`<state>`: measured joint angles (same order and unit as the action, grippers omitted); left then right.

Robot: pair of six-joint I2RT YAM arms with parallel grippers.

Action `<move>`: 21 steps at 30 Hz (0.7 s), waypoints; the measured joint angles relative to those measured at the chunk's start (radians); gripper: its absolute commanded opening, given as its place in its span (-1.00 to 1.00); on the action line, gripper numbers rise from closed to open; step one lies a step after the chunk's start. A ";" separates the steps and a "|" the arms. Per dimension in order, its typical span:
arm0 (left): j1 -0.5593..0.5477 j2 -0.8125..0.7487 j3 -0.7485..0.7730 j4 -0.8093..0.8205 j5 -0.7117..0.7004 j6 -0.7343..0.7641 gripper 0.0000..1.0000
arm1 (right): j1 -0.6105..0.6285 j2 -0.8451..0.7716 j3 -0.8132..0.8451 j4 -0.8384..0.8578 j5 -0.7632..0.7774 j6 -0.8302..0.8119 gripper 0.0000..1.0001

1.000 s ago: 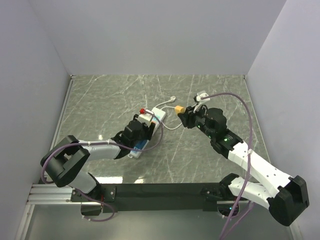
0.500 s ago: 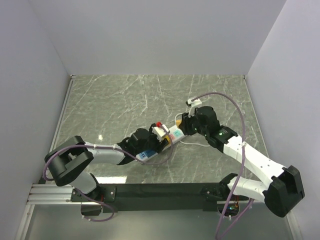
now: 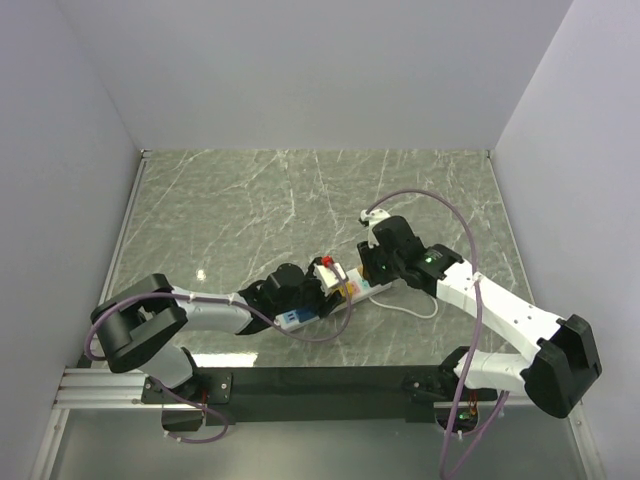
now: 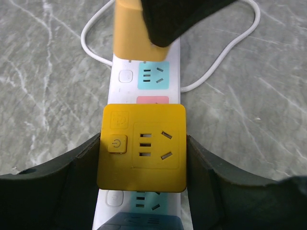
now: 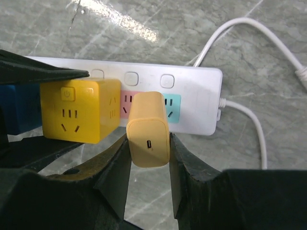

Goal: Insert the plug

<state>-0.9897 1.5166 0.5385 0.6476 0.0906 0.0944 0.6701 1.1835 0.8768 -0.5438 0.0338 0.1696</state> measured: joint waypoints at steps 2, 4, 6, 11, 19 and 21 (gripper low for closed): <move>-0.006 -0.001 -0.001 -0.001 0.014 0.001 -0.99 | 0.000 0.013 0.026 -0.035 0.002 -0.004 -1.00; -0.013 -0.001 -0.001 -0.001 0.024 0.003 -0.99 | 0.002 0.037 0.050 -0.062 0.008 -0.006 -1.00; -0.020 -0.001 -0.001 -0.001 0.028 0.004 -0.99 | 0.002 0.067 0.067 -0.082 0.015 -0.011 -1.00; -0.037 0.007 -0.001 0.009 0.026 0.010 -0.99 | 0.006 0.092 0.073 -0.147 0.014 -0.029 -1.00; -0.048 0.028 -0.002 0.050 0.029 0.000 -0.99 | 0.035 0.091 0.071 -0.174 0.090 -0.031 -1.00; -0.051 0.031 -0.007 0.065 0.033 -0.002 -0.93 | 0.034 0.091 0.071 -0.174 0.119 -0.029 -1.00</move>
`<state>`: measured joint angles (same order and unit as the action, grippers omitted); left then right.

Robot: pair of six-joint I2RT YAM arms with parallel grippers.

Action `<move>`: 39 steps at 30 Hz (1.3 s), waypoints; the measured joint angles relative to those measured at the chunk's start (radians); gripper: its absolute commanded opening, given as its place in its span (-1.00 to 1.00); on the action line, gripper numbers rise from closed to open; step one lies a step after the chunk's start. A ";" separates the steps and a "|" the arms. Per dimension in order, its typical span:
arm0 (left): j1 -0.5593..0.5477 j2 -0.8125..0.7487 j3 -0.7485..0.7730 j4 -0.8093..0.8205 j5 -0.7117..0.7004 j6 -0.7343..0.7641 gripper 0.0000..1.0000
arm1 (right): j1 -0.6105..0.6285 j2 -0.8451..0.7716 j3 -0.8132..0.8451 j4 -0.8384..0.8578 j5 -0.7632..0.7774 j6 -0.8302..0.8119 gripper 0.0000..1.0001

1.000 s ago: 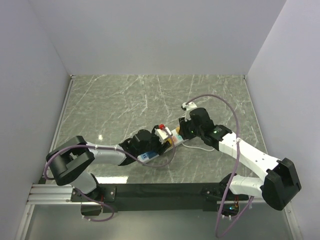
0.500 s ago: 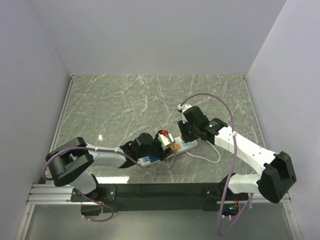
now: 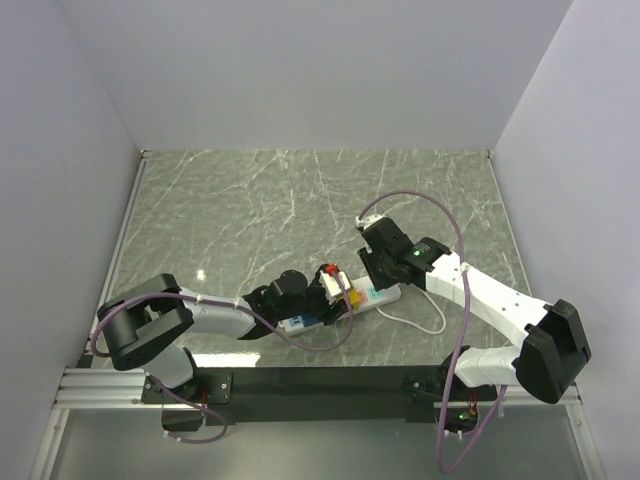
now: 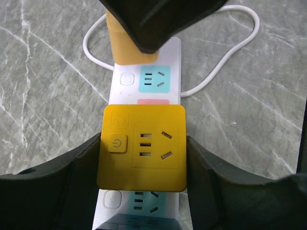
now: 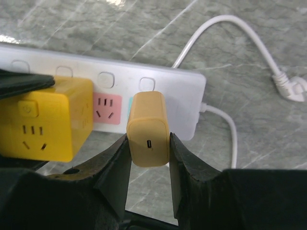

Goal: Insert the plug

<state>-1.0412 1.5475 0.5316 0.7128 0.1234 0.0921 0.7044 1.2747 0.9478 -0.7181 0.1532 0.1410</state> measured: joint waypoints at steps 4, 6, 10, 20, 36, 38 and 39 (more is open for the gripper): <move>-0.010 -0.001 -0.024 0.051 -0.005 -0.008 -0.57 | -0.004 -0.006 -0.004 0.016 0.034 0.005 -1.00; -0.016 -0.011 -0.046 0.080 -0.017 -0.011 -0.27 | -0.013 -0.011 -0.008 0.026 0.040 0.005 -1.00; -0.023 -0.066 -0.097 0.087 -0.069 -0.034 0.56 | -0.034 -0.012 -0.008 0.040 0.053 0.012 -1.00; -0.034 -0.232 -0.153 0.097 -0.225 -0.061 0.99 | -0.071 -0.042 -0.042 0.111 0.087 0.042 -1.00; -0.204 -0.742 -0.304 -0.161 -0.584 -0.460 0.87 | -0.178 0.135 -0.056 0.122 0.053 0.051 -1.00; -0.209 -0.812 -0.313 -0.217 -0.581 -0.519 0.83 | -0.190 0.139 -0.056 0.122 0.018 0.051 -1.00; -0.210 -0.842 -0.319 -0.243 -0.567 -0.548 0.82 | -0.195 0.138 -0.054 0.122 0.005 0.052 -1.00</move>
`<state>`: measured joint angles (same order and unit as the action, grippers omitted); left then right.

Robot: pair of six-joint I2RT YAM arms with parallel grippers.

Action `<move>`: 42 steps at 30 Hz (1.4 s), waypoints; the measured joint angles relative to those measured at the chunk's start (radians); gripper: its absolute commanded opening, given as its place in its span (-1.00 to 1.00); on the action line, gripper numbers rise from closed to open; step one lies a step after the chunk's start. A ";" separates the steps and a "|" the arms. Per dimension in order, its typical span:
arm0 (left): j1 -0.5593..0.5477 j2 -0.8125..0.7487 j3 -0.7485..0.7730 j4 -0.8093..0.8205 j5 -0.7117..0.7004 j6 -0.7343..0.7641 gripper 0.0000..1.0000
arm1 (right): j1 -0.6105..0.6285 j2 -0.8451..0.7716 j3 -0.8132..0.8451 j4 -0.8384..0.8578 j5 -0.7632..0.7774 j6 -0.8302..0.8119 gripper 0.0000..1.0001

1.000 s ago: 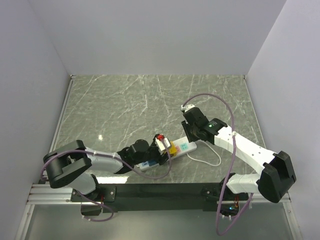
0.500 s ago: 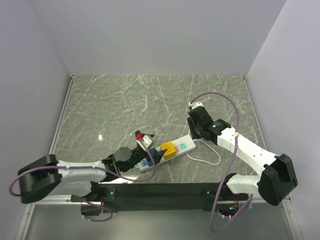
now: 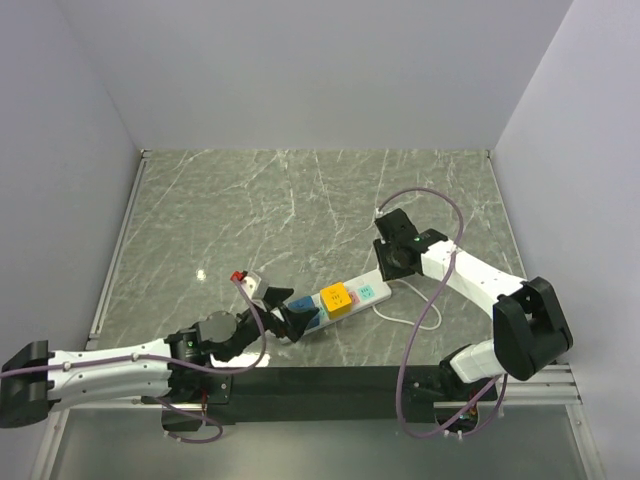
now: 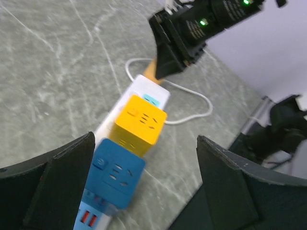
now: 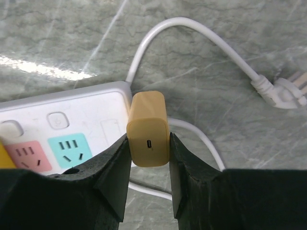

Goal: Insert the plug

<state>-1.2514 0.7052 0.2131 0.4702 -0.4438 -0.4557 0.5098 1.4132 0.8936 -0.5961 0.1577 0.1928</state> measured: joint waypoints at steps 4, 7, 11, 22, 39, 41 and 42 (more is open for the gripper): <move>-0.009 -0.072 -0.021 -0.074 0.065 -0.079 0.80 | -0.009 0.000 0.003 0.002 -0.063 0.000 -1.00; -0.026 -0.076 -0.030 -0.109 0.129 -0.123 0.78 | -0.010 0.000 0.003 0.003 -0.096 0.000 -1.00; -0.075 -0.027 -0.030 -0.140 0.150 -0.168 0.73 | -0.010 0.000 0.003 0.006 -0.118 0.000 -1.00; -0.209 0.115 -0.002 -0.212 0.096 -0.224 0.72 | -0.008 -0.015 0.002 0.011 -0.137 0.001 -1.00; 0.012 0.305 0.011 -0.297 -0.031 -0.358 0.79 | 0.105 -0.022 -0.003 0.014 -0.164 0.041 -1.00; 0.047 0.314 0.009 -0.280 -0.050 -0.349 0.81 | 0.127 -0.021 -0.005 0.017 -0.183 0.051 -1.00; 0.069 0.324 0.009 -0.264 -0.057 -0.343 0.81 | 0.140 -0.020 -0.007 0.020 -0.196 0.056 -1.00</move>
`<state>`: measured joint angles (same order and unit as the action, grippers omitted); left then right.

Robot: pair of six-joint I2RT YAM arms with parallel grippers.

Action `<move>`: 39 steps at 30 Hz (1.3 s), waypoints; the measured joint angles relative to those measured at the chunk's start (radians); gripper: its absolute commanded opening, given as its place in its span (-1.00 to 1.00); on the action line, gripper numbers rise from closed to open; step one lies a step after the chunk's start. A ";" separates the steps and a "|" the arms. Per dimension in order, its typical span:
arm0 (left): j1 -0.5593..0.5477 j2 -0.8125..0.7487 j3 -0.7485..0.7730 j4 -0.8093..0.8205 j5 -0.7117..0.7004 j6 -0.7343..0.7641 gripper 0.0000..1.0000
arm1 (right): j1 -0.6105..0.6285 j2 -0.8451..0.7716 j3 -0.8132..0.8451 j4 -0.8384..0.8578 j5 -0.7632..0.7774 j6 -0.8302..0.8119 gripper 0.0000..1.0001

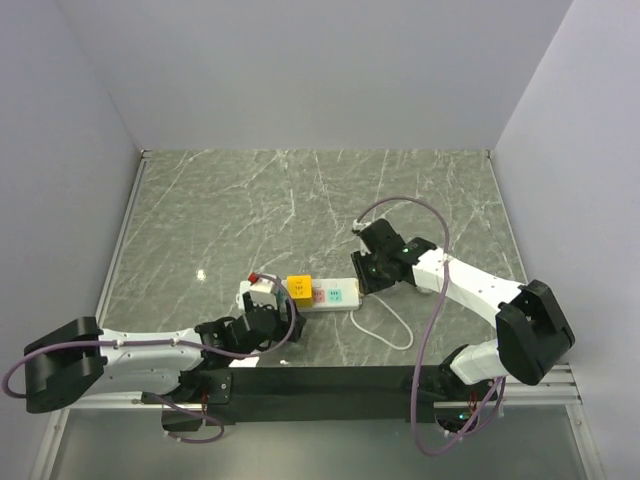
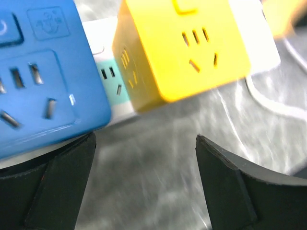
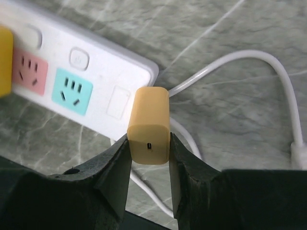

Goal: Insert the plug

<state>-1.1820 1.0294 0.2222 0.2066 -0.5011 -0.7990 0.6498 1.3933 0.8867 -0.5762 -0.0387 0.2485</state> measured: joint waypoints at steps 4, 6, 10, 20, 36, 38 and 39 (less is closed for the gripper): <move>0.085 0.058 0.000 0.066 -0.027 0.031 0.82 | 0.029 0.012 -0.010 0.019 -0.042 0.015 -1.00; 0.127 0.092 -0.003 0.113 -0.034 0.052 0.82 | 0.045 0.027 -0.010 0.034 -0.063 0.020 -1.00; 0.183 0.178 -0.004 0.220 -0.035 0.098 0.86 | 0.078 0.068 -0.010 0.069 -0.122 0.027 -1.00; 0.204 0.368 0.040 0.419 -0.047 0.186 0.89 | 0.134 0.120 -0.012 0.144 -0.186 0.035 -1.00; 0.227 0.008 -0.064 0.432 -0.047 0.236 0.91 | 0.169 0.159 0.475 -0.174 0.019 -0.072 -1.00; 0.240 -0.020 -0.085 0.430 -0.042 0.241 0.93 | 0.165 0.217 0.547 -0.196 0.024 -0.089 -1.00; 0.249 -0.037 -0.099 0.431 -0.036 0.243 0.94 | 0.163 0.255 0.578 -0.204 0.024 -0.097 -1.00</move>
<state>-0.9333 0.9924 0.1234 0.6376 -0.5373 -0.5560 0.8127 1.6482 1.4647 -0.7803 -0.0151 0.1513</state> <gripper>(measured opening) 0.961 0.403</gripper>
